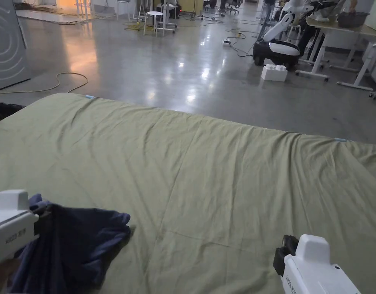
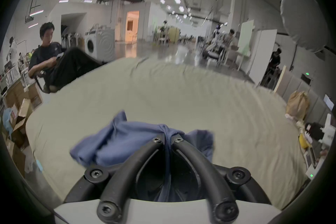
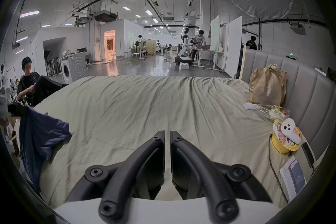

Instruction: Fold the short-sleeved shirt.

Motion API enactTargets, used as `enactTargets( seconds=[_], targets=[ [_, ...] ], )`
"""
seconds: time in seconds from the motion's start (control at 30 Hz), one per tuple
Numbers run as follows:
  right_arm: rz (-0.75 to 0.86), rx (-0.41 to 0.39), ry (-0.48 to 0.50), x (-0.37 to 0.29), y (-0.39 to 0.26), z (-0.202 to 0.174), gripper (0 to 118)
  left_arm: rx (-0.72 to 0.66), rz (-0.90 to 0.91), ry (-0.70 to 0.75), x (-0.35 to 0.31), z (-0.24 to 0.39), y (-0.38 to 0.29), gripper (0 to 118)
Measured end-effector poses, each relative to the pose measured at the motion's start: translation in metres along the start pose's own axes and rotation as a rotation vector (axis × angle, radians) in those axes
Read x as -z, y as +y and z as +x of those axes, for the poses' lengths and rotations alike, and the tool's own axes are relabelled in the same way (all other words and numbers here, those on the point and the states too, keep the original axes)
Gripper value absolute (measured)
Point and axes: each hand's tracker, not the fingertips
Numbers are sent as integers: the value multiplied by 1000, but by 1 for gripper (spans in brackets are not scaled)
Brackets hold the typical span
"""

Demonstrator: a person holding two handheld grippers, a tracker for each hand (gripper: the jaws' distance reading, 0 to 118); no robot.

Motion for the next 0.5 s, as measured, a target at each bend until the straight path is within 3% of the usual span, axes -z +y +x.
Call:
enactTargets(
  seconds=[0.2,0.5],
  targets=[
    [41,25,-24,-15,7,21,6,94,145,-108,-22,60,53,6],
    [86,84,-105,-45,12,75,6,163,281,-379,-63,195,105,6]
  ],
)
